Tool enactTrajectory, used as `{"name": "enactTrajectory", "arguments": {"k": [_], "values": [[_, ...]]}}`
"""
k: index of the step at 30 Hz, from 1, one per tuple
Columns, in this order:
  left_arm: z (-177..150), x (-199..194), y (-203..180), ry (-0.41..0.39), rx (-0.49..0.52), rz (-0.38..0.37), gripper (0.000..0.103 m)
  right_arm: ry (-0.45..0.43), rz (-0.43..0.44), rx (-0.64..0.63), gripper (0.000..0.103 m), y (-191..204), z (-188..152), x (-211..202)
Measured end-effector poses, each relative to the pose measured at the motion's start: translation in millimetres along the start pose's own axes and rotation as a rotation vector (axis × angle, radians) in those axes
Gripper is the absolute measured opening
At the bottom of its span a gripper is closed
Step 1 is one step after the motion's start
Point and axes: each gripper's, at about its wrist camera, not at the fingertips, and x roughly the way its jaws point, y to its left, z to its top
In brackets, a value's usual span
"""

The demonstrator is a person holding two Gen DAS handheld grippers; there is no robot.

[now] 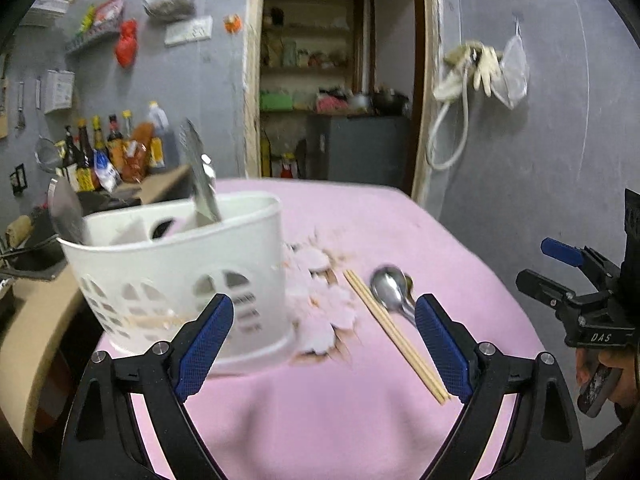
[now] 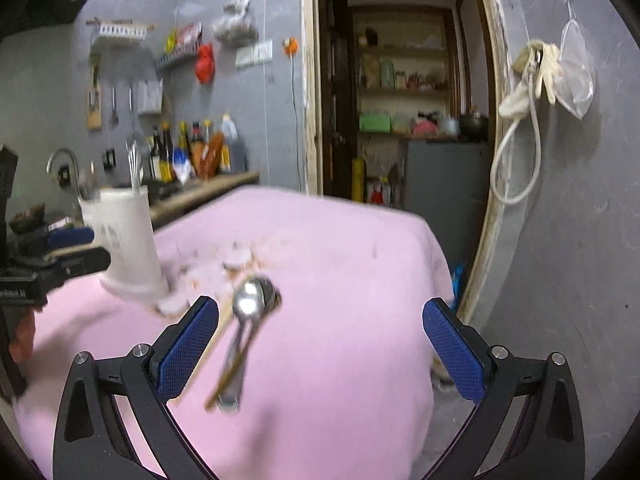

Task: Organize utensils
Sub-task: 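Move both tools back down toward the remaining chopstick and spoons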

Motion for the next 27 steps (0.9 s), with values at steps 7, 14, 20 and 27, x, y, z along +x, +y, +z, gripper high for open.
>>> {"name": "enactTrajectory", "arguments": {"k": [7,14,20,27], "values": [[-8.4,30.5,-22.4,0.153,0.057,-0.005,0.089,0.137,-0.009,-0.051,0.103,-0.6,-24.6,10.4],[-19.9,70.5,-31.2,0.344,0.088,0.008,0.089,0.219,0.017,-0.062,0.103,-1.0,-40.8,19.1],[-24.2,93.5,-23.6,0.441,0.031,-0.033,0.089,0.264,0.036,-0.118,0.103,7.5,-44.8,27.3],[-22.5,109.4,-22.9,0.475,0.04,-0.009,0.089,0.307,0.052,-0.235,0.103,27.7,-43.1,36.9]]}}
